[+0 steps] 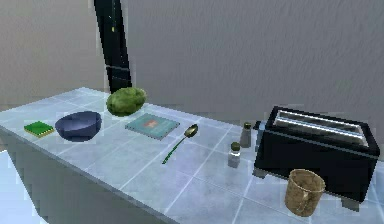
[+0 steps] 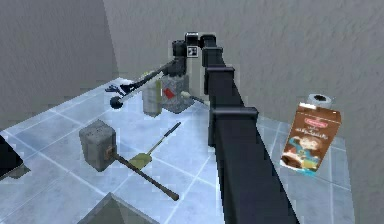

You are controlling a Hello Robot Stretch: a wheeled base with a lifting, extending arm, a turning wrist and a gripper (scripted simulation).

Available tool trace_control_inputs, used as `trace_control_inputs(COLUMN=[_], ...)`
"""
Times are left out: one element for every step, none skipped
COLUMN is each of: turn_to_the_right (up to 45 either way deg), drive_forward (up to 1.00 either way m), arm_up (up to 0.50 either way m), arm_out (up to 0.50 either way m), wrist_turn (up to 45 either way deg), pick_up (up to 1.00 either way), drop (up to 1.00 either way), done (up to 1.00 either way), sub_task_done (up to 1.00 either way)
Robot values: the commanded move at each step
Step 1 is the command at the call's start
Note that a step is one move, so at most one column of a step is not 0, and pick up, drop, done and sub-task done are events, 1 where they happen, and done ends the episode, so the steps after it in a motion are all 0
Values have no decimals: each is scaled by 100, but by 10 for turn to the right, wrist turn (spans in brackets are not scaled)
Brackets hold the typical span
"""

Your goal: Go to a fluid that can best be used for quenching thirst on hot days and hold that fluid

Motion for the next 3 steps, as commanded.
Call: trace_control_inputs(turn_to_the_right=[0, 0, 0], drive_forward=[0, 0, 0], arm_up=[0, 0, 0], arm_out=[0, 0, 0], wrist_turn=[450, 0, 0], pick_up=[0, 100, 0], drop=[0, 0, 0], done=[0, 0, 100], sub_task_done=[0, 0, 0])
